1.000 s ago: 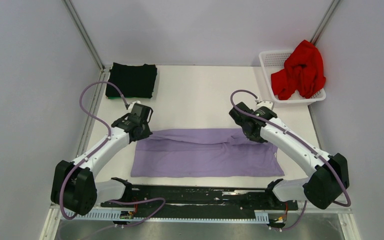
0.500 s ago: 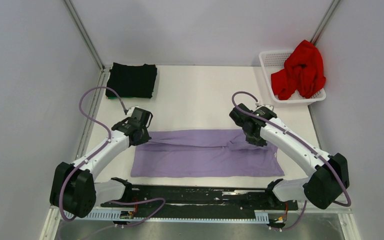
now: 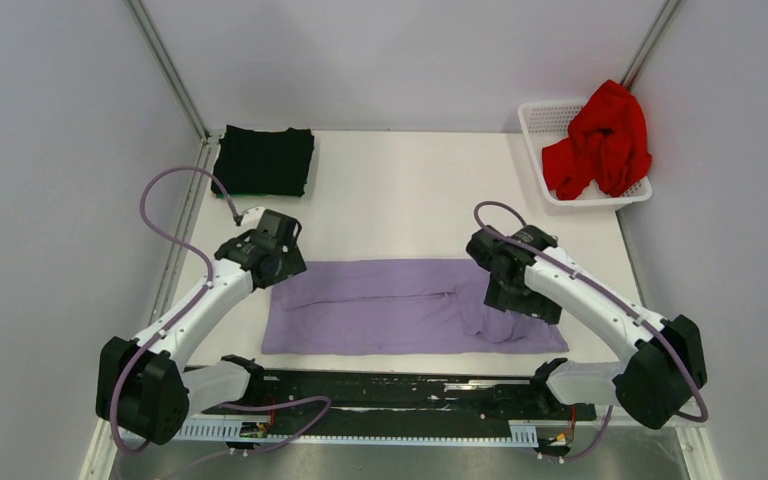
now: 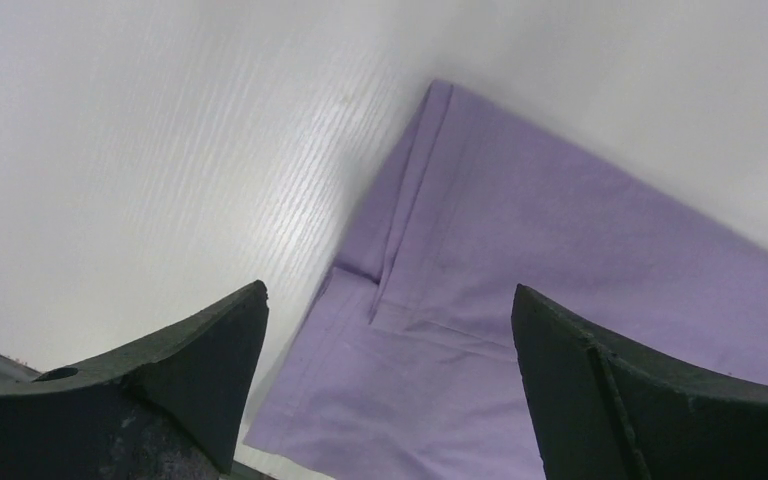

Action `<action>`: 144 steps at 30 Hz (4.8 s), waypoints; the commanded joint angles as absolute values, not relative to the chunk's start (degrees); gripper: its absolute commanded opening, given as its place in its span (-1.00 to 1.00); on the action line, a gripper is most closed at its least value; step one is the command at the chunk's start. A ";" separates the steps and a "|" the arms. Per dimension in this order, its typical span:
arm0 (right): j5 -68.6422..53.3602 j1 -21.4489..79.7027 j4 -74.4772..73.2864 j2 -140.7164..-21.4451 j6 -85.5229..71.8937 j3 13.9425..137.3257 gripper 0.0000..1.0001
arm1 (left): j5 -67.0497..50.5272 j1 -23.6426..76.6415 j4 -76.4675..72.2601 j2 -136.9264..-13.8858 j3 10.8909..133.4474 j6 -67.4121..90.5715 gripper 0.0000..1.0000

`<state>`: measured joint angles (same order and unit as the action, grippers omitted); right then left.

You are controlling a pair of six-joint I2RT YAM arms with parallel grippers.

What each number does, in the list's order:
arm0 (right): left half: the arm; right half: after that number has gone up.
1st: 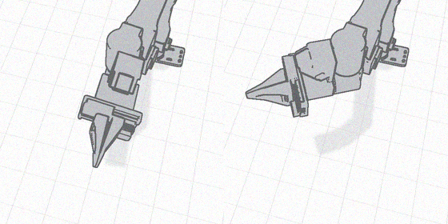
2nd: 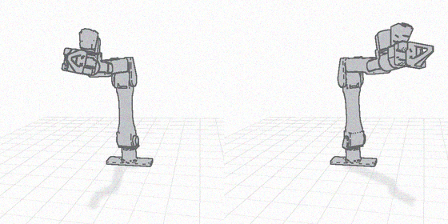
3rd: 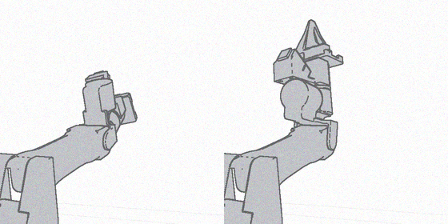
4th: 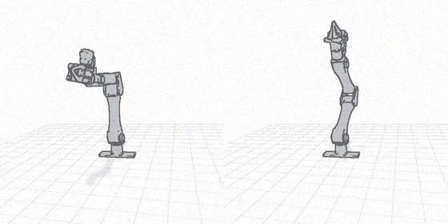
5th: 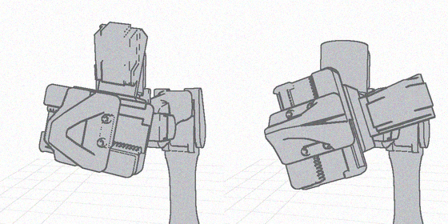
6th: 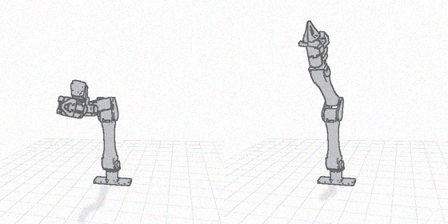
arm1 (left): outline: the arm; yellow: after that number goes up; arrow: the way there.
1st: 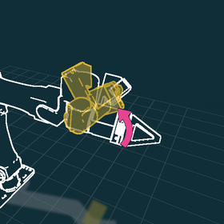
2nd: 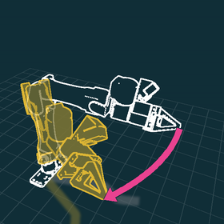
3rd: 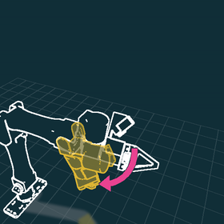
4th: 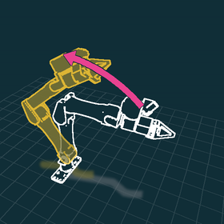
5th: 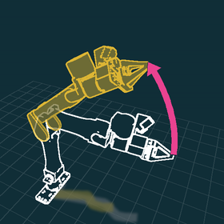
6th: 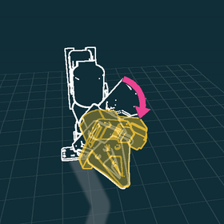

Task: Fold and stack the t-shirts
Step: Fold the other side of the tshirt into a rectangle, then rotate the tshirt 90 degrees, then grab the bottom of the folded rectangular tshirt with both arms

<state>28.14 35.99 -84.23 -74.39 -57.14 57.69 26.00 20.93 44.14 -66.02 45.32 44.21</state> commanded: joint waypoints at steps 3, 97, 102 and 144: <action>31.43 36.18 -78.04 -65.36 -58.80 62.26 1.00 | 14.99 21.09 37.26 -65.25 51.43 38.87 1.00; -19.26 13.39 -12.83 -132.33 -21.26 125.99 1.00 | -8.97 62.22 14.47 -79.29 39.96 45.21 1.00; -10.47 13.42 -15.72 -112.50 -21.46 103.07 1.00 | -3.24 62.23 20.50 -70.91 37.97 46.95 1.00; -17.07 31.26 -51.87 -50.05 -52.99 25.77 0.48 | -6.08 62.44 16.25 -80.30 34.41 49.04 -0.66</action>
<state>-18.55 27.42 -52.03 -47.94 -49.32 26.28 -8.25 62.04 12.40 -79.99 34.30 49.65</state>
